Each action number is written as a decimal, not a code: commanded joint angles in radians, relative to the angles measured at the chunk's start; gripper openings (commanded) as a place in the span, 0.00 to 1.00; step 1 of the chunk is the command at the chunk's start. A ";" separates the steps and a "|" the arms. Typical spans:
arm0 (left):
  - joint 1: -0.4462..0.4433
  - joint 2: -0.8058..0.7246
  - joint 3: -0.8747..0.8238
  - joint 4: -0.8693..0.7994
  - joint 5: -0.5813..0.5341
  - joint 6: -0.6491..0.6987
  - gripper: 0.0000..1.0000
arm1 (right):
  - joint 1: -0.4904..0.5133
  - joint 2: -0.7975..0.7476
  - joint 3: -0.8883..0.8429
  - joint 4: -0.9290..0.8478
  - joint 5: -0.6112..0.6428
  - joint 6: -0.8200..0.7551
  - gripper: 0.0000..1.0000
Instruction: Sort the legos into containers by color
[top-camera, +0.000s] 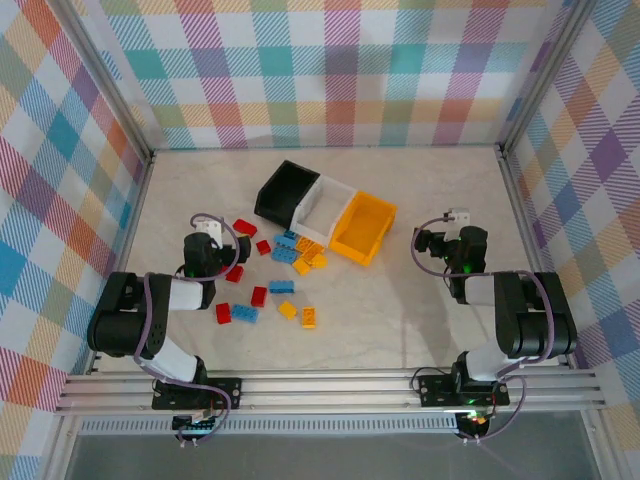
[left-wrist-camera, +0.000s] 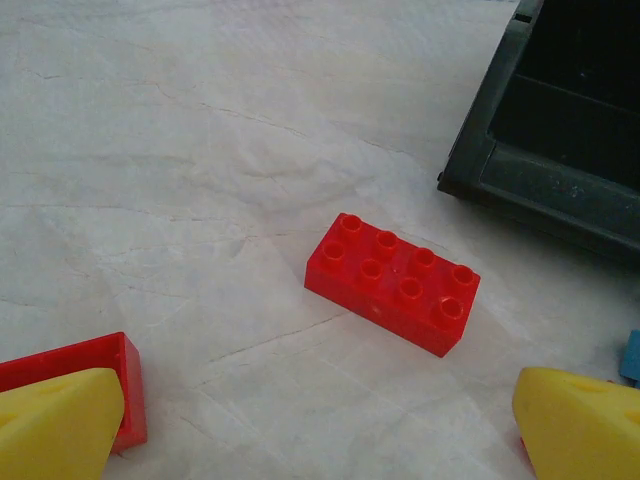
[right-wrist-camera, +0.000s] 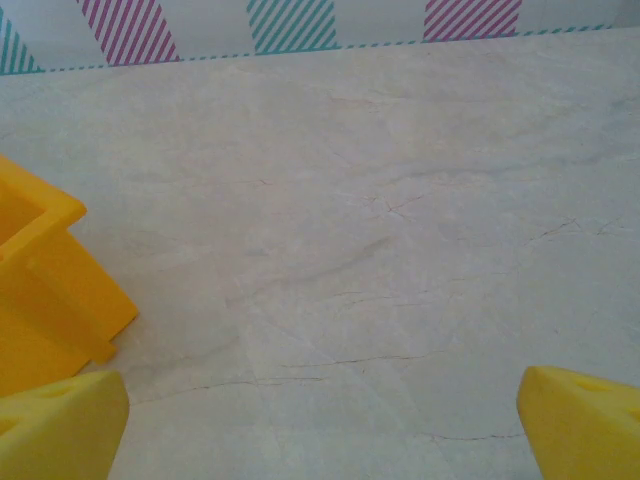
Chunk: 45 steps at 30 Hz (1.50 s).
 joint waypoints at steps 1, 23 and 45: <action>0.008 0.007 0.014 0.013 0.010 0.009 1.00 | 0.006 0.006 0.001 0.005 0.000 -0.010 1.00; 0.008 0.004 0.012 0.015 0.010 0.009 1.00 | 0.005 0.003 0.000 0.006 0.009 -0.007 1.00; 0.009 -0.312 0.454 -1.003 -0.147 -0.356 1.00 | -0.010 -0.178 0.728 -1.320 -0.083 0.397 1.00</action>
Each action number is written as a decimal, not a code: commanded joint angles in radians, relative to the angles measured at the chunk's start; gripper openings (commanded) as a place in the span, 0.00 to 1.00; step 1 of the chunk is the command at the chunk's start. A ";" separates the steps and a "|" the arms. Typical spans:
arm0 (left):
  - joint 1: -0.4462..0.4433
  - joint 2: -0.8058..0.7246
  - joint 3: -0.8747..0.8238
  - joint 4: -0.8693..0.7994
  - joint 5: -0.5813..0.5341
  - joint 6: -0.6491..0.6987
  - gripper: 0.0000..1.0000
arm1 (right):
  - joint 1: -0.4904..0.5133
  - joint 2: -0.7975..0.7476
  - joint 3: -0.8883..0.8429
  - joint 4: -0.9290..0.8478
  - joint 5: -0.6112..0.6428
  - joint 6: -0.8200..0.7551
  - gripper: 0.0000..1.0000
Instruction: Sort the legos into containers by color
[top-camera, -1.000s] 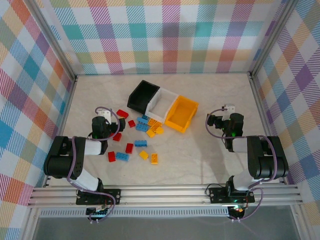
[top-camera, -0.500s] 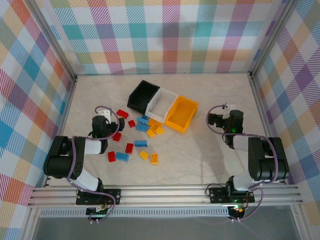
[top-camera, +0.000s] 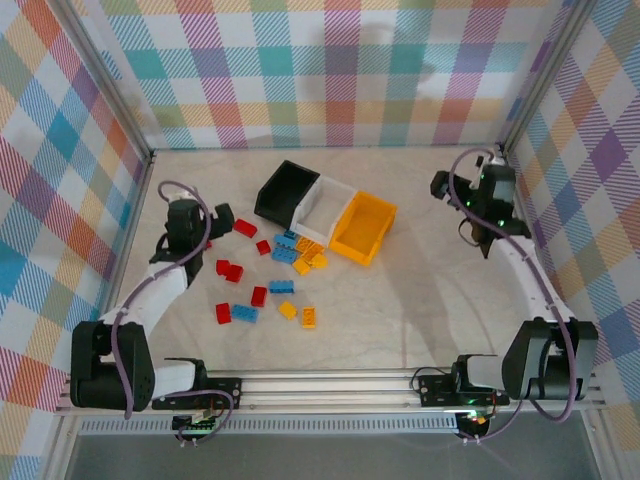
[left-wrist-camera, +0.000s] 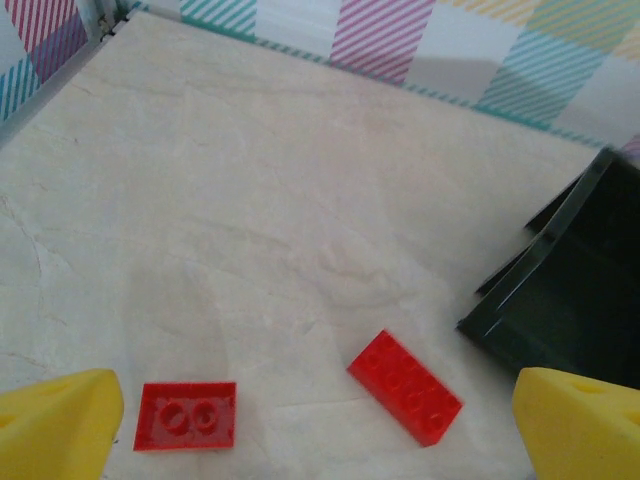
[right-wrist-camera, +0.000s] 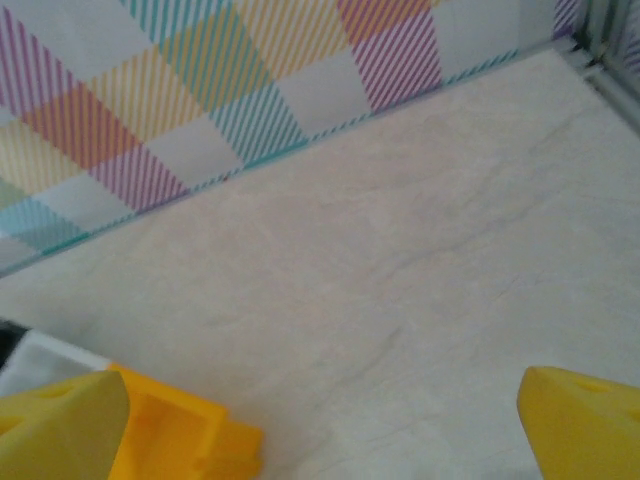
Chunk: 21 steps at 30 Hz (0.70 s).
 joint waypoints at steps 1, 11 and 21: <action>0.007 -0.021 0.111 -0.299 0.063 -0.135 1.00 | 0.007 0.058 0.117 -0.367 -0.177 0.061 1.00; -0.091 -0.128 0.191 -0.578 0.166 -0.188 1.00 | 0.300 0.079 0.246 -0.728 -0.200 0.098 0.98; -0.123 -0.321 0.002 -0.701 0.316 -0.309 1.00 | 0.794 0.121 0.067 -0.713 -0.116 0.304 0.93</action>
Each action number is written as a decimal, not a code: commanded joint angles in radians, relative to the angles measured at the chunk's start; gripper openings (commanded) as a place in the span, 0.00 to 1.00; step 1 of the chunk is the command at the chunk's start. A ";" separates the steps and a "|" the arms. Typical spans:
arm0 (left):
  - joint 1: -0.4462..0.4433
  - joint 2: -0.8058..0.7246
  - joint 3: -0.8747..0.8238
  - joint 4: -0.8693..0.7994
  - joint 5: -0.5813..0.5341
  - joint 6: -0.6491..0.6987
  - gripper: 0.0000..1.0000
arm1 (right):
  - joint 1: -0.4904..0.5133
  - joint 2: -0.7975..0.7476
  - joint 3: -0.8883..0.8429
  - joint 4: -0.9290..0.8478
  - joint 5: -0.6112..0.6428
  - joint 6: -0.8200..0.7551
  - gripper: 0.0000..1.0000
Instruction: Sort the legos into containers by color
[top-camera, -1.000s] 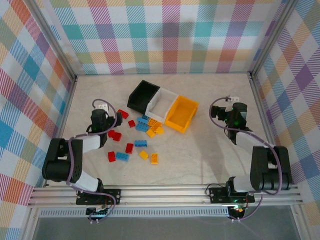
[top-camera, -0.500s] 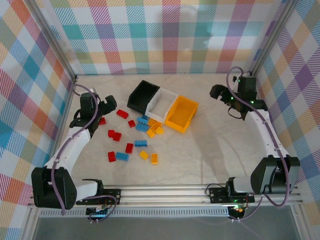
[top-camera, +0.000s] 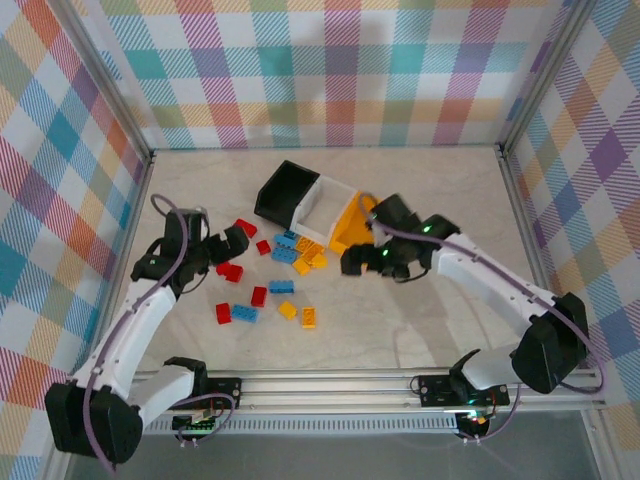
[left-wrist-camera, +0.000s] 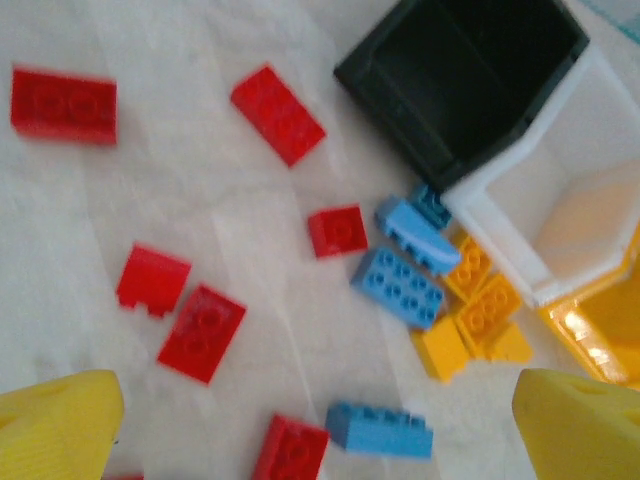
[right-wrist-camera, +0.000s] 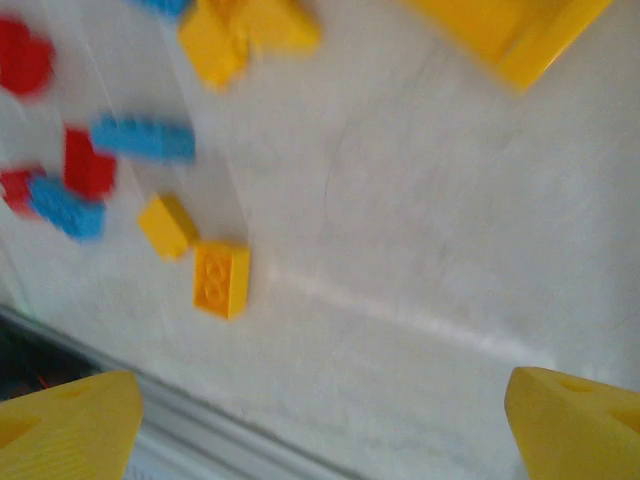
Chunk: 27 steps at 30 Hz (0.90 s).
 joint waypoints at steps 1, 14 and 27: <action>-0.009 -0.049 -0.069 -0.076 0.079 -0.081 1.00 | 0.110 0.055 -0.026 -0.031 0.042 0.097 0.92; -0.009 -0.076 -0.121 -0.131 0.072 -0.092 1.00 | 0.353 0.410 0.189 -0.046 0.089 0.066 0.81; -0.009 -0.056 -0.100 -0.156 0.059 -0.057 1.00 | 0.380 0.579 0.309 -0.015 0.082 0.068 0.74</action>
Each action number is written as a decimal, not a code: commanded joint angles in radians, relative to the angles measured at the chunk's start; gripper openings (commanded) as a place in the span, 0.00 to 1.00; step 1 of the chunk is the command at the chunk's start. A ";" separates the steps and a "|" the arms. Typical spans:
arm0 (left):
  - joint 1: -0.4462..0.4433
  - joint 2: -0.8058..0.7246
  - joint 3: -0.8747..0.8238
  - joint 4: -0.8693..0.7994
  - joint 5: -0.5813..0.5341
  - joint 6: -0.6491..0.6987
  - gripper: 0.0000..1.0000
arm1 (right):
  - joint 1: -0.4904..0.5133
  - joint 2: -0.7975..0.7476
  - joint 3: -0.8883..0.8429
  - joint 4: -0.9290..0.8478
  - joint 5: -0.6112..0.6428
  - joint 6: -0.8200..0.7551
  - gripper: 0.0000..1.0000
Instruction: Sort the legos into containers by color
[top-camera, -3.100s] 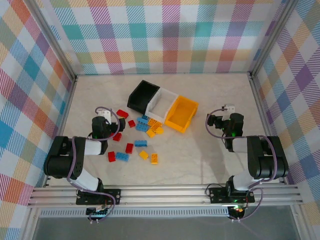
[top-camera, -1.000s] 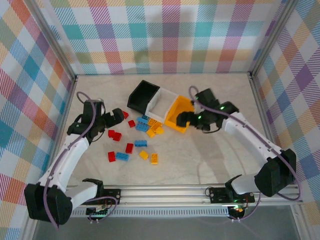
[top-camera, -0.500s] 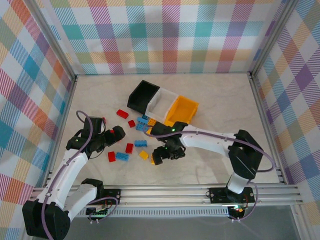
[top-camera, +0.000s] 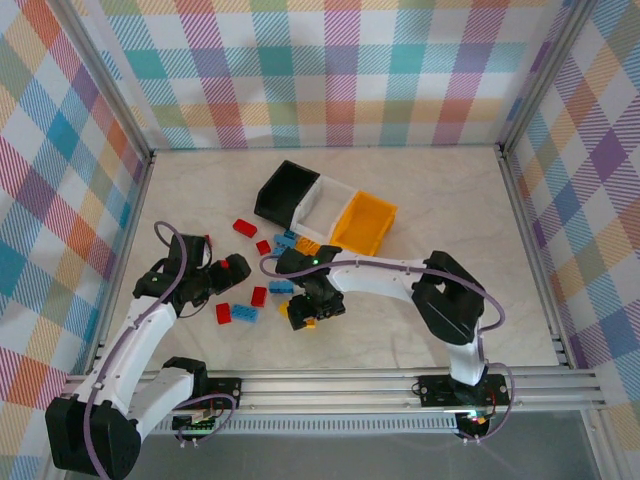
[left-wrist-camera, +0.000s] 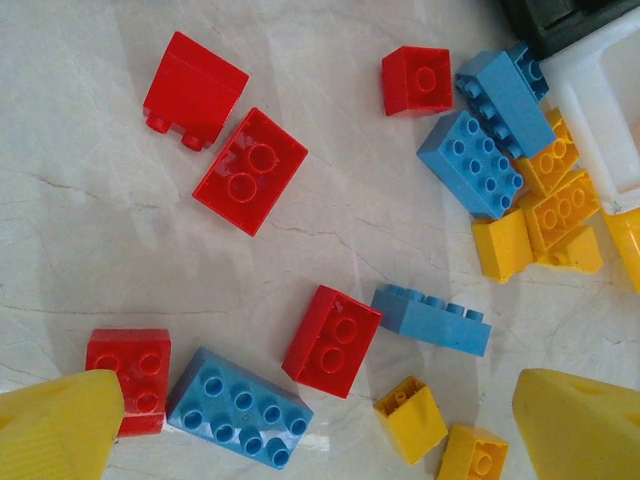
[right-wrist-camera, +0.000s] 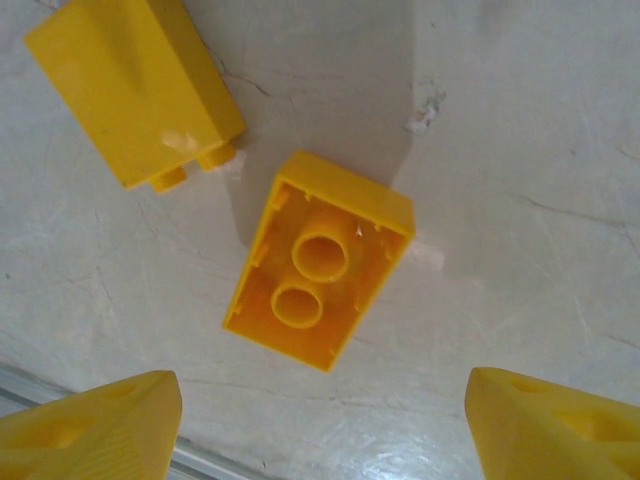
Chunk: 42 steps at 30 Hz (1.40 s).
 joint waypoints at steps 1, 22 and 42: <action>-0.008 0.002 0.017 -0.048 -0.003 0.025 1.00 | 0.010 0.039 0.039 -0.005 -0.004 0.012 0.74; -0.008 -0.010 0.028 -0.069 -0.019 0.020 1.00 | 0.009 0.118 0.081 -0.042 0.148 0.030 0.40; -0.014 0.031 0.023 0.003 0.030 -0.019 1.00 | -0.408 -0.156 0.195 -0.182 0.119 -0.106 0.35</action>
